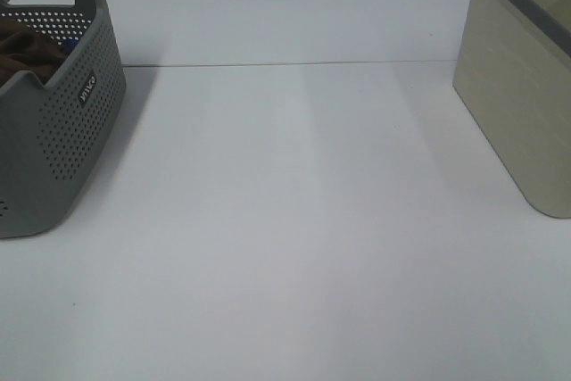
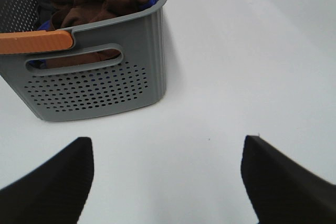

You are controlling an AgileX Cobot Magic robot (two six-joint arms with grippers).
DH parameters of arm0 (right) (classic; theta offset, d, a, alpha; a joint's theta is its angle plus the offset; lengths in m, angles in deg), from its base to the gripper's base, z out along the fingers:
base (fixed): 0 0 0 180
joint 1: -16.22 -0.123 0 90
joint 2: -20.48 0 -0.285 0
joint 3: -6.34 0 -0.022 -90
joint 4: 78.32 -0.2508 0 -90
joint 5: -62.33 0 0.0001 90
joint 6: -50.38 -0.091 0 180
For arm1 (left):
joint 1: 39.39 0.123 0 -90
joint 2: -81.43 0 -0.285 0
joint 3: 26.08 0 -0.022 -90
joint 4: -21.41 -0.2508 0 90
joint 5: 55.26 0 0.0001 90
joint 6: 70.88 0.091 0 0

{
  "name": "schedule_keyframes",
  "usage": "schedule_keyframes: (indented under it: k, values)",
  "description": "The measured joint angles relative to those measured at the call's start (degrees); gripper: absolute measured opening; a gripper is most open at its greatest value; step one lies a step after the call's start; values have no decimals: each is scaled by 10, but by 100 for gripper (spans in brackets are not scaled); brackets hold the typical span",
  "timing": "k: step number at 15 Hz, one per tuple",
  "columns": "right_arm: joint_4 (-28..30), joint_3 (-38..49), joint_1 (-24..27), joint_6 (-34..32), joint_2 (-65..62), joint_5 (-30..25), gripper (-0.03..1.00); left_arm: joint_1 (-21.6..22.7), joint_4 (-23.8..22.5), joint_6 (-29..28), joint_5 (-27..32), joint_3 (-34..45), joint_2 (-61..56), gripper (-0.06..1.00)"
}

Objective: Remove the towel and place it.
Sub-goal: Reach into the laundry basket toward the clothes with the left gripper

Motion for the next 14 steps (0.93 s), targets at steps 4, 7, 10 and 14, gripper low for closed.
schedule_keyframes:
  k: [4, 7, 10, 14]
  values:
    - [0, 0, 0, 0, 0, 0, 63, 0, 0, 0, 0, 0, 0, 74]
    - [0, 0, 0, 0, 0, 0, 63, 0, 0, 0, 0, 0, 0, 74]
    - [0, 0, 0, 0, 0, 0, 63, 0, 0, 0, 0, 0, 0, 74]
    - [0, 0, 0, 0, 0, 0, 63, 0, 0, 0, 0, 0, 0, 74]
